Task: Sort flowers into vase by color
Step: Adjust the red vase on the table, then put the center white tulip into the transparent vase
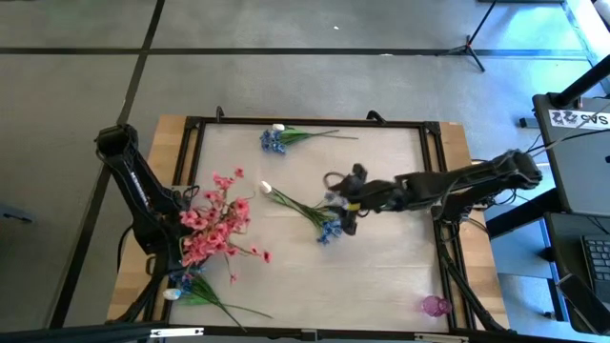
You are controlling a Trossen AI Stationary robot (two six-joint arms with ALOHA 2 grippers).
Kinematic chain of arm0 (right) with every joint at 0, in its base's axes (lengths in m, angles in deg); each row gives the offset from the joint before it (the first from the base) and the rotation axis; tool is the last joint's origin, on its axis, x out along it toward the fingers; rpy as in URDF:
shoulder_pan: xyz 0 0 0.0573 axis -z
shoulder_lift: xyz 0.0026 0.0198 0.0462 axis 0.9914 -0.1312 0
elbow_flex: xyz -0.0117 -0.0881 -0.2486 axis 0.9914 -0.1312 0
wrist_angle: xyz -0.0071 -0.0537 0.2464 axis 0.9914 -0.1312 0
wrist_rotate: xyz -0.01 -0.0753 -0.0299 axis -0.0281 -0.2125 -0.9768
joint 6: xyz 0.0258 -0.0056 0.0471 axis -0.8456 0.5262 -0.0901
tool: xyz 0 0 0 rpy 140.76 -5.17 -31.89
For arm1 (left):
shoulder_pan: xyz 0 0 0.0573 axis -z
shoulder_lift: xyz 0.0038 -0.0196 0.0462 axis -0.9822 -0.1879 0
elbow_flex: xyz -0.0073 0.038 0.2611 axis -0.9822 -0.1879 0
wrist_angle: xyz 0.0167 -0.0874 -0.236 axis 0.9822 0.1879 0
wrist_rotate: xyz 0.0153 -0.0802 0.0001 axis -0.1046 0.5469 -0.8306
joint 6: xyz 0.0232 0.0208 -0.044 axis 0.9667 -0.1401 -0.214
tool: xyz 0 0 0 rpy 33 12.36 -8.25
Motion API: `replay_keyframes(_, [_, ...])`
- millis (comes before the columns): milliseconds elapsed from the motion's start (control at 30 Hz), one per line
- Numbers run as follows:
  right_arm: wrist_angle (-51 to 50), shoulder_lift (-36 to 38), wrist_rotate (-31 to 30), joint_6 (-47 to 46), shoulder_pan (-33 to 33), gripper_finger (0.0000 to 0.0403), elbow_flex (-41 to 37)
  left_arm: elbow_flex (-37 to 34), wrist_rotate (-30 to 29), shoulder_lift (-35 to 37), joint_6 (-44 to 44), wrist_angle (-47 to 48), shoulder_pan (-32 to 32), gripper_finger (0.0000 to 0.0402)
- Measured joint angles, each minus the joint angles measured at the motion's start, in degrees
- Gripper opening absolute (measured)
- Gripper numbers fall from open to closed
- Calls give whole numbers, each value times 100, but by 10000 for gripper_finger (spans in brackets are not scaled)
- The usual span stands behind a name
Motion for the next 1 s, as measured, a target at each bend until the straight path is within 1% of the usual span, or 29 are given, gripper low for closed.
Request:
replay_keyframes(167, [31, -796, 291, -558, 152, 248, 111, -51, 52, 2, -1, -43, -132, 157])
replay_keyframes(300, [82, -1304, 433, -1029, 422, 248, 224, -44, 466, 17, 118, -34, -116, 157])
replay_keyframes(367, [223, -1558, 581, -884, 514, 248, 232, -14, 694, 25, 148, -15, -115, 157])
replay_keyframes(433, [680, -1802, 866, -372, 552, 248, 232, 30, 867, 61, 146, -1, -42, 157])
replay_keyframes(500, [1327, -2041, 955, 64, 543, 248, 241, 134, 977, 129, 103, -11, 112, 157])
replay_keyframes(600, [1943, -2400, 955, 305, 538, 248, 245, 347, 1037, 286, -68, 16, 410, 157])
replay_keyframes(733, [2378, -2909, 934, 369, 584, 248, 305, 742, 943, 557, -367, 37, 847, 157])
replay_keyframes(867, [2480, -3447, 736, 495, 617, 248, 648, 1067, 327, 835, -739, 262, 1122, 157])
replay_keyframes(933, [2331, -3712, 645, 491, 664, 248, 843, 1148, -27, 982, -843, 313, 1173, 157])
replay_keyframes(1000, [2350, -3968, 572, 487, 755, 248, 1115, 1195, -171, 1096, -917, 300, 1170, 157])
